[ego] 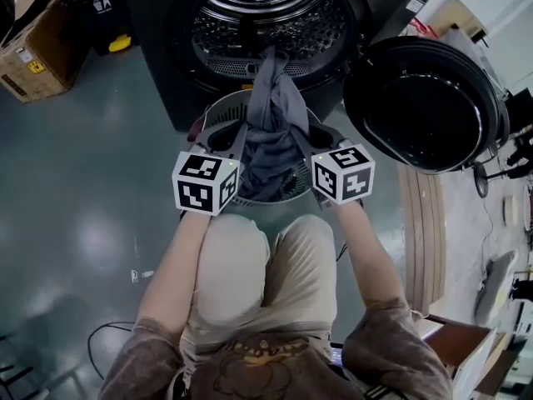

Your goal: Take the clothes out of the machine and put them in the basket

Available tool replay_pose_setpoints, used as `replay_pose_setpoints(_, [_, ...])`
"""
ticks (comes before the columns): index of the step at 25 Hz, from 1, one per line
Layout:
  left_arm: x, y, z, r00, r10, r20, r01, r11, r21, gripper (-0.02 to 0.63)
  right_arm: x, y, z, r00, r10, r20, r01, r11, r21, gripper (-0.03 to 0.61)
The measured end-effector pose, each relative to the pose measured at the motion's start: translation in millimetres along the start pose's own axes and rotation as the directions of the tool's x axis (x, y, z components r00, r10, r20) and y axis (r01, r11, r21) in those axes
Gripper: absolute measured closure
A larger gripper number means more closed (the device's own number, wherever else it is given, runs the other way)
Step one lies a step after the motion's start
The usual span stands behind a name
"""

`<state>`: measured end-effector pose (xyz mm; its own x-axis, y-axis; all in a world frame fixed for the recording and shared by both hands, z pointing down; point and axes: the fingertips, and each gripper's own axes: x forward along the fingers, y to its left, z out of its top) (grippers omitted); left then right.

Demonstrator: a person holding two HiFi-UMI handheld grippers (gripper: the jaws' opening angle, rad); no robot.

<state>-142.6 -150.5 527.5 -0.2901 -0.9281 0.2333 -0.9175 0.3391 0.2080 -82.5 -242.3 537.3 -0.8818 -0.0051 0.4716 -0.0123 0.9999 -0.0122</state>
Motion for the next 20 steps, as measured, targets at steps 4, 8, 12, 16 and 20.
replay_pose_setpoints(4, [3,-5,-1,1.000,-0.005,-0.005,0.005,1.000,0.009,0.607,-24,18,-3,1.000,0.029,0.000,-0.029,0.999,-0.032,0.528])
replay_pose_setpoints(8, [6,-8,-3,1.000,-0.007,-0.009,0.007,1.000,0.013,0.607,-47,30,-3,0.999,0.051,0.005,-0.051,0.998,-0.043,0.529])
replay_pose_setpoints(12, [7,-10,-3,1.000,-0.009,-0.014,0.010,1.000,0.016,0.607,-66,40,0,0.998,0.068,0.011,-0.067,0.997,-0.048,0.529])
replay_pose_setpoints(16, [7,-10,-3,1.000,-0.008,-0.014,0.008,1.000,0.013,0.607,-75,48,1,0.997,0.077,0.021,-0.076,0.995,-0.065,0.529])
replay_pose_setpoints(20, [5,-9,-3,1.000,-0.006,-0.012,0.007,1.000,0.012,0.607,-64,45,-2,0.998,0.063,0.015,-0.061,0.994,-0.087,0.529])
